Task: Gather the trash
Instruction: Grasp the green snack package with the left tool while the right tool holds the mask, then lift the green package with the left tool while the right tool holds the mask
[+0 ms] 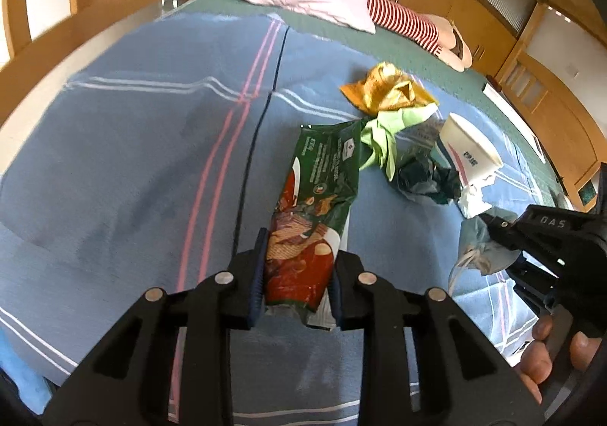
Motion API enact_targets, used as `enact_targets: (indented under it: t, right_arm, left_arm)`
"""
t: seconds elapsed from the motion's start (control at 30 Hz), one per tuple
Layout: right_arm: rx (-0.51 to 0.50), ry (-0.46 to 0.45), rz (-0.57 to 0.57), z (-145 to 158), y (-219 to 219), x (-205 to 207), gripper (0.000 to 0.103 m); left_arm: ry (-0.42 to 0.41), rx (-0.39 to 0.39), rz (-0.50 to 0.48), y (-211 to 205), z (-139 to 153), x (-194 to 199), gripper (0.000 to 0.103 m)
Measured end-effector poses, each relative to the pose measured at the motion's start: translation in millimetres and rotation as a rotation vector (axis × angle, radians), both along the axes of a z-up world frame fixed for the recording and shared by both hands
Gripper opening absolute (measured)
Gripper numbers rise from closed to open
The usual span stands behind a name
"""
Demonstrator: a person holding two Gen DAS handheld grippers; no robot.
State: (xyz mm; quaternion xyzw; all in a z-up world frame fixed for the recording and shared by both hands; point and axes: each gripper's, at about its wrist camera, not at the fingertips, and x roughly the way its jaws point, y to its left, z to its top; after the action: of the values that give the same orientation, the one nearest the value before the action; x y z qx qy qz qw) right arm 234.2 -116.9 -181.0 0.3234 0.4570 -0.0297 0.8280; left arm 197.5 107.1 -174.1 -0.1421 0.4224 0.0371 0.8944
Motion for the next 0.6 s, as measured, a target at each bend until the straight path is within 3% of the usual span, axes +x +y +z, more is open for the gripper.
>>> enact_targets:
  t: [0.2, 0.6]
  right_arm:
    - [-0.004, 0.001, 0.006, -0.9, 0.5, 0.5, 0.017]
    - [-0.001, 0.007, 0.009, -2.5, 0.0, 0.9, 0.017]
  left_arm:
    - [-0.044, 0.032, 0.003, 0.5, 13.7, -9.2, 0.028]
    - [-0.051, 0.023, 0.0, 2.2, 16.2, -13.4, 0.028]
